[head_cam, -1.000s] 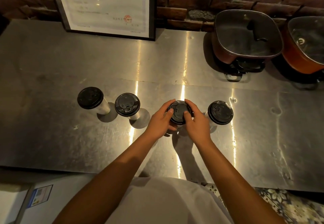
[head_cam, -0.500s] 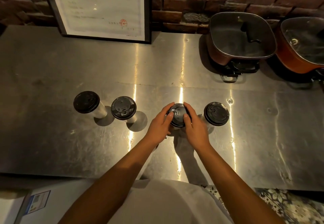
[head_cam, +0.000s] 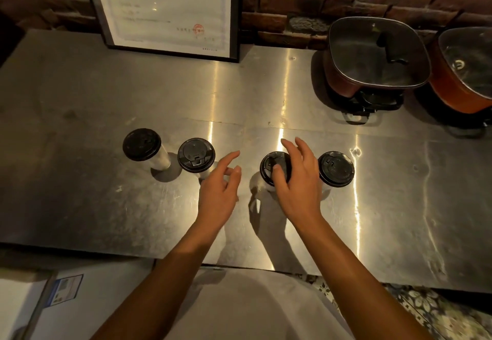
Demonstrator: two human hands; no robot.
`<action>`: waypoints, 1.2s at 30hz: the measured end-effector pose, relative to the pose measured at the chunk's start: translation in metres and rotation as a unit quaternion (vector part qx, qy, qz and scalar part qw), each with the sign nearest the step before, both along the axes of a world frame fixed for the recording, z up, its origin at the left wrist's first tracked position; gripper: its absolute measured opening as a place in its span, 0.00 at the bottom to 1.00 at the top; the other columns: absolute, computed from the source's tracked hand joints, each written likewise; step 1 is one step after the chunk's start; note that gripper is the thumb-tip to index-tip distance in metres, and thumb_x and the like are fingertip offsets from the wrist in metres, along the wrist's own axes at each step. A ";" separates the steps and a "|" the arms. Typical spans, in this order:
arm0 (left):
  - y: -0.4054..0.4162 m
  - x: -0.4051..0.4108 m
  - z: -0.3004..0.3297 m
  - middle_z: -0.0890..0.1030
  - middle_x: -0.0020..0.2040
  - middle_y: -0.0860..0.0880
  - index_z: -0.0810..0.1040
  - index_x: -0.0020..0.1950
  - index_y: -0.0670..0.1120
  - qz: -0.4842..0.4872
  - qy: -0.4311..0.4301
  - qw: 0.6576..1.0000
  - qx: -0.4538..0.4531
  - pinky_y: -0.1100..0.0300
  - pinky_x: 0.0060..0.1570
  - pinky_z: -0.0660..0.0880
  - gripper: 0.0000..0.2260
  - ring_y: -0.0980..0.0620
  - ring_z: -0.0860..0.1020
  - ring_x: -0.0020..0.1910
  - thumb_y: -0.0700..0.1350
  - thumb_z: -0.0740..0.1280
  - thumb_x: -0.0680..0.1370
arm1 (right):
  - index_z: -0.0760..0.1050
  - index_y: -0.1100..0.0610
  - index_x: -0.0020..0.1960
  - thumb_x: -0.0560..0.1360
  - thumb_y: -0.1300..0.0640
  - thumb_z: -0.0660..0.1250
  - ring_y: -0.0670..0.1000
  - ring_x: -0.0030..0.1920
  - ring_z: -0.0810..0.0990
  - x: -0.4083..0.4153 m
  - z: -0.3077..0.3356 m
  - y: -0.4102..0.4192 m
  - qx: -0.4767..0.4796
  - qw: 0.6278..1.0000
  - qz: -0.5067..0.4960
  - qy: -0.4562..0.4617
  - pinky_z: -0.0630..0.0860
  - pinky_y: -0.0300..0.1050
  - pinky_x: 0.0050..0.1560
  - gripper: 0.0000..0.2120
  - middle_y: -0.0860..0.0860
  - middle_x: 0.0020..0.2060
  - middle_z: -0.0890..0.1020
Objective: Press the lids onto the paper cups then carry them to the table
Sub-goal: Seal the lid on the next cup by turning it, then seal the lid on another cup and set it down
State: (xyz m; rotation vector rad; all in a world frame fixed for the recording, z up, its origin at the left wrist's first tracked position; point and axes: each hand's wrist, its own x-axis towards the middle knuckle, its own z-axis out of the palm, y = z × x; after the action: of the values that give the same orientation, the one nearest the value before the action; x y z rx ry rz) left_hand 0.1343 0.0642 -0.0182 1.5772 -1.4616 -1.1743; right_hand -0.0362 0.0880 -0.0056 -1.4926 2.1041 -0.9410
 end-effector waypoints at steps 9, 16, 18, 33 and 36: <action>-0.028 0.098 -0.004 0.80 0.55 0.51 0.66 0.71 0.68 0.123 -0.032 0.991 -0.032 0.43 0.52 0.82 0.18 0.46 0.82 0.49 0.52 0.62 0.83 | 0.68 0.45 0.77 0.81 0.53 0.63 0.51 0.74 0.71 0.077 0.009 -0.034 -0.010 0.991 0.061 -0.116 0.72 0.52 0.72 0.24 0.49 0.77 0.69; -0.063 0.113 -0.017 0.75 0.69 0.48 0.63 0.76 0.67 -0.009 -0.028 0.996 0.086 0.42 0.54 0.83 0.20 0.43 0.83 0.56 0.55 0.59 0.84 | 0.63 0.42 0.80 0.85 0.50 0.59 0.56 0.68 0.78 0.128 -0.008 -0.065 0.164 0.969 0.063 -0.174 0.76 0.51 0.67 0.23 0.52 0.74 0.74; -0.075 0.118 -0.018 0.78 0.60 0.49 0.62 0.78 0.62 -0.005 0.029 0.988 0.154 0.49 0.45 0.85 0.20 0.45 0.86 0.45 0.52 0.59 0.86 | 0.65 0.41 0.78 0.85 0.52 0.59 0.56 0.65 0.80 0.143 -0.013 -0.072 0.185 0.964 0.054 -0.184 0.78 0.53 0.64 0.23 0.52 0.69 0.79; -0.051 0.136 -0.030 0.81 0.64 0.46 0.70 0.73 0.58 -0.093 0.049 0.986 0.127 0.59 0.35 0.84 0.16 0.47 0.86 0.39 0.54 0.59 0.85 | 0.73 0.48 0.74 0.85 0.48 0.58 0.54 0.70 0.76 0.167 -0.026 -0.053 0.150 0.988 -0.011 -0.038 0.73 0.53 0.70 0.19 0.52 0.72 0.77; -0.051 0.140 -0.032 0.80 0.67 0.46 0.69 0.74 0.59 -0.091 0.052 0.986 0.126 0.55 0.43 0.85 0.16 0.43 0.85 0.51 0.53 0.58 0.86 | 0.76 0.50 0.69 0.85 0.49 0.57 0.54 0.64 0.79 0.181 -0.031 -0.069 0.172 0.981 -0.024 -0.083 0.73 0.45 0.58 0.17 0.52 0.65 0.81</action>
State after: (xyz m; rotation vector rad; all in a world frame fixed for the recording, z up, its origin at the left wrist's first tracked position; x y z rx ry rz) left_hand 0.2743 0.0136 -0.0507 1.5416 -1.4581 -1.5766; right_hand 0.1447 0.0192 -0.0366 -1.1535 2.0621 -0.6497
